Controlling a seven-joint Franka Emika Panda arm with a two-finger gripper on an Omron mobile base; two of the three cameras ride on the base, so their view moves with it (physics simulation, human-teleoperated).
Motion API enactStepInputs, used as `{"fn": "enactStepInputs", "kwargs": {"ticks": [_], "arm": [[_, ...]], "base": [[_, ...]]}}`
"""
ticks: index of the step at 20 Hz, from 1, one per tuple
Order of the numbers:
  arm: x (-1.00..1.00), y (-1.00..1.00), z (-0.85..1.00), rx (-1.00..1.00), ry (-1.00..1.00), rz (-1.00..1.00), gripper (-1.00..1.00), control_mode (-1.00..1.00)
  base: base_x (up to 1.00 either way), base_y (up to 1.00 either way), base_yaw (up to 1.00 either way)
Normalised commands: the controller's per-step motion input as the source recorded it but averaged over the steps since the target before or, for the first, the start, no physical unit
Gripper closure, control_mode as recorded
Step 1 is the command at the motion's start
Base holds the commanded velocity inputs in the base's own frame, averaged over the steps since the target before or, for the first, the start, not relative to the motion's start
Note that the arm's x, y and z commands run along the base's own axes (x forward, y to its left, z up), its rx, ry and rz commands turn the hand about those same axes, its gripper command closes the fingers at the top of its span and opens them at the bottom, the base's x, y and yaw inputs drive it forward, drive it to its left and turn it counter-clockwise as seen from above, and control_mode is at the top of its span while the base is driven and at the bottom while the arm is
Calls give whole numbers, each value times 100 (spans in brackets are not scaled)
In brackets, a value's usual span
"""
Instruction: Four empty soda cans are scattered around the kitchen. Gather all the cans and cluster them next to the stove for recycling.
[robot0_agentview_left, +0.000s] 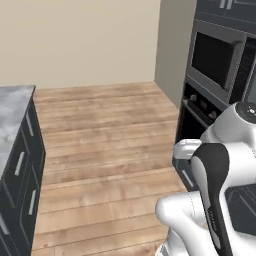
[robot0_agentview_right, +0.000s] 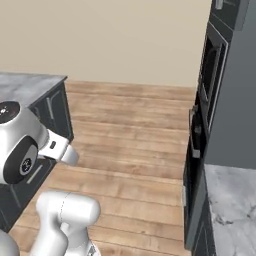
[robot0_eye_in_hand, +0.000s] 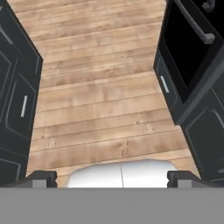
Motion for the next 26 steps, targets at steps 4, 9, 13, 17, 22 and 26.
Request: {"fn": "enactStepInputs", "kwargs": {"ticks": [4, 9, 13, 17, 22, 26], "arm": [[0, 0, 0, 0, 0, 0, -100, 100], [0, 0, 0, 0, 0, 0, -100, 100], [0, 0, 0, 0, 0, 0, -100, 100], [0, 0, 0, 0, 0, 0, -100, 100], [0, 0, 0, 0, 0, 0, -100, 100], [0, 0, 0, 0, 0, 0, -100, 100]], "base": [[100, 0, 12], [100, 0, 9], [100, 0, 9], [100, 0, 9], [100, 0, 9], [100, 0, 8]]}}
